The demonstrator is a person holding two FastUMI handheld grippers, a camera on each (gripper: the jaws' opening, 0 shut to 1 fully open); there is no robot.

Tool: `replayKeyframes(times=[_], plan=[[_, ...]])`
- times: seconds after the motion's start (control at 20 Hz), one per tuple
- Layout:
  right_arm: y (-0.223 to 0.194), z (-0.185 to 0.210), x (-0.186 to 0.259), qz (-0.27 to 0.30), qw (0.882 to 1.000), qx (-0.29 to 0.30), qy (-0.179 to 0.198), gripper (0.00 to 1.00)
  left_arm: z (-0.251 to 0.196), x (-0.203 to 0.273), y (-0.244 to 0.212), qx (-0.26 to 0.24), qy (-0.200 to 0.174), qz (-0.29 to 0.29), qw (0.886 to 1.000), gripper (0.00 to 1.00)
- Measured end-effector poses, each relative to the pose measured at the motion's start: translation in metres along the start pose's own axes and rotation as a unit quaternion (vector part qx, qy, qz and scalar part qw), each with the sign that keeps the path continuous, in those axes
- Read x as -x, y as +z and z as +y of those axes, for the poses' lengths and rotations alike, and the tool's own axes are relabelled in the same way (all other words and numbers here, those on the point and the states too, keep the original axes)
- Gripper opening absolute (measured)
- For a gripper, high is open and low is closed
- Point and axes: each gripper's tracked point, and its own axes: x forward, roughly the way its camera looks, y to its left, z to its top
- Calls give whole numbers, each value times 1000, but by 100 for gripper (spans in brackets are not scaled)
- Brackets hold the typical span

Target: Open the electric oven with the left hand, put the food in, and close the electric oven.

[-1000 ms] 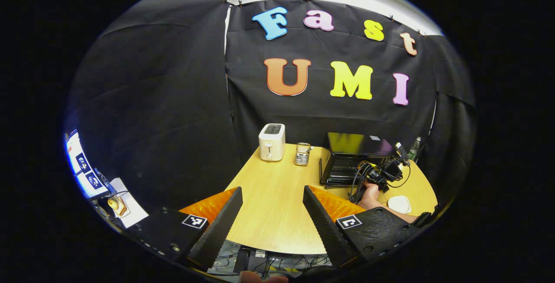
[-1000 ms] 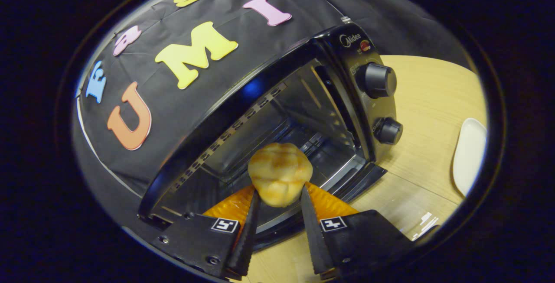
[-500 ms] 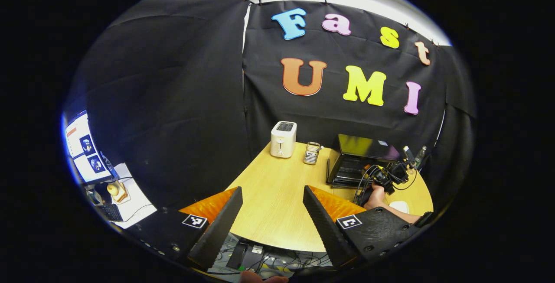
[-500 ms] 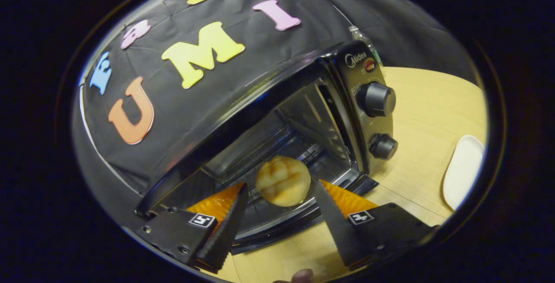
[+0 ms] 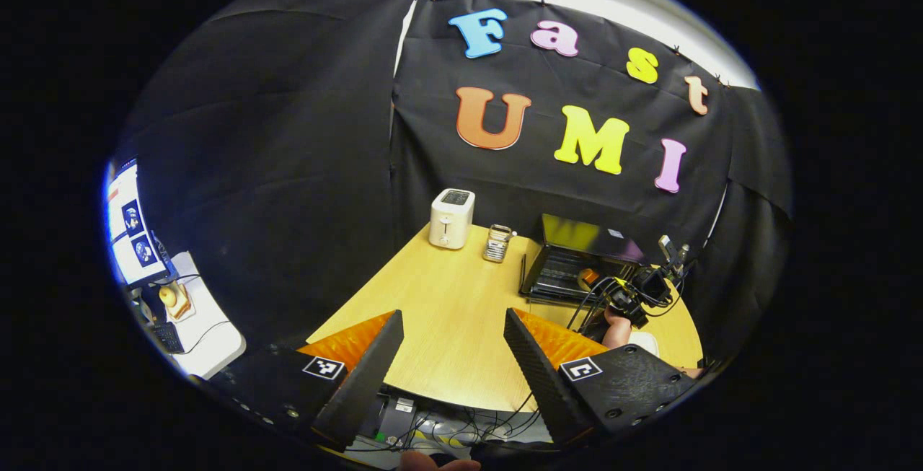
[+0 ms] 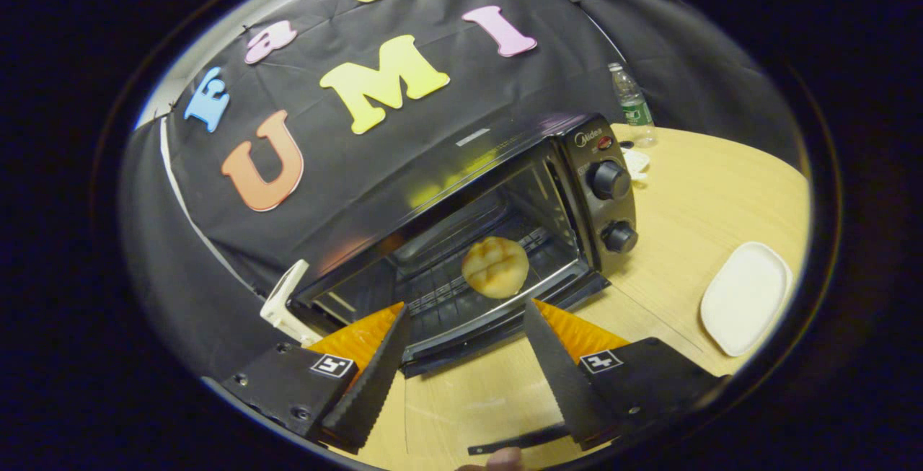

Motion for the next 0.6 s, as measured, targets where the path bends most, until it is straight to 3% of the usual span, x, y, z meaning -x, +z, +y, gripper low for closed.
replayKeyframes(times=[0.25,0.6], plan=[[-5,4,58,17,1000,5,22,94,-27,-5,-3,-28,-51,-4,998,93],[2,-9,143,34,995,83,37,94,-69,-24,-30,-18,-123,24,992,94]])
